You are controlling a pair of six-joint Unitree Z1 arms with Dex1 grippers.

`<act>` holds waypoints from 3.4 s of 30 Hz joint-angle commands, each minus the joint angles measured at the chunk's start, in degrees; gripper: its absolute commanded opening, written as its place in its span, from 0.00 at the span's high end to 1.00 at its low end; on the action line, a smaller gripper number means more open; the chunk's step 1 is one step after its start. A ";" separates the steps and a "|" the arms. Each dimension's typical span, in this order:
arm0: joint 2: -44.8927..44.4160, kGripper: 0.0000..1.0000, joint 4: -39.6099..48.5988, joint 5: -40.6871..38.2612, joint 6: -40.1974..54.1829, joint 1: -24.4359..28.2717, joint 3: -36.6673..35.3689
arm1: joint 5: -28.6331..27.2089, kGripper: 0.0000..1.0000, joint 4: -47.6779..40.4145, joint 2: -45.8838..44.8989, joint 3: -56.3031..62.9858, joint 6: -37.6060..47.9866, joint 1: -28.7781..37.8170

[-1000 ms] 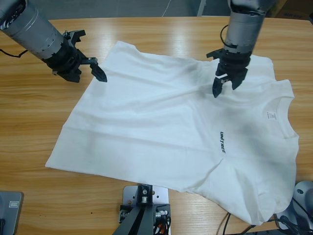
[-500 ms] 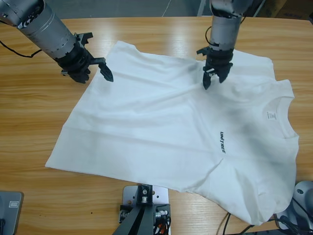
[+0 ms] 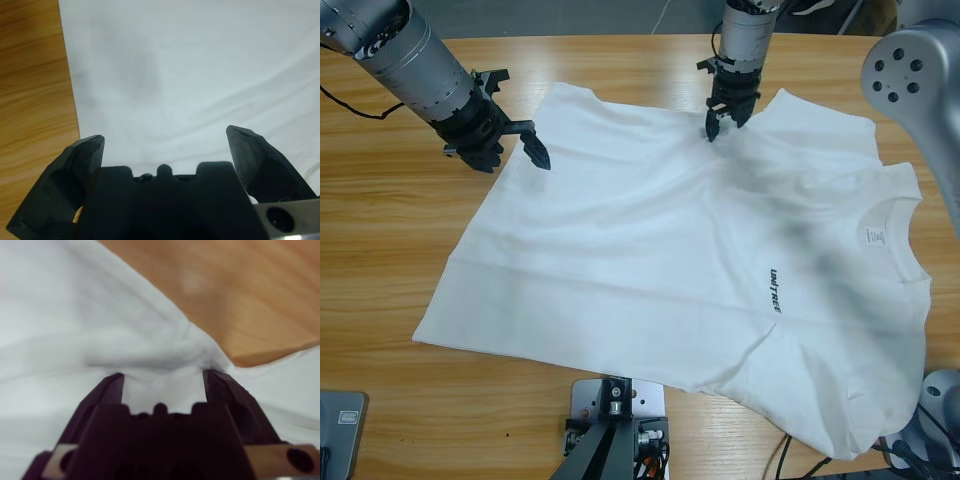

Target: Fold clothes

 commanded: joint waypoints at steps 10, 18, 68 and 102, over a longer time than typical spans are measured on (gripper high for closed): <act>-0.81 0.04 3.20 1.10 0.91 0.38 0.69 | 2.75 0.36 8.64 11.01 -19.18 -3.90 2.99; -1.25 0.04 3.11 1.10 0.98 0.42 0.62 | 5.33 0.36 1.82 11.82 -26.71 -4.03 3.85; 6.20 0.01 -4.10 -14.90 21.29 10.95 -8.68 | 6.72 0.24 -0.43 -44.75 18.26 -27.74 0.95; 31.72 0.00 10.16 3.80 63.02 9.17 -37.35 | 7.69 0.25 -38.64 -70.61 82.66 -18.93 0.95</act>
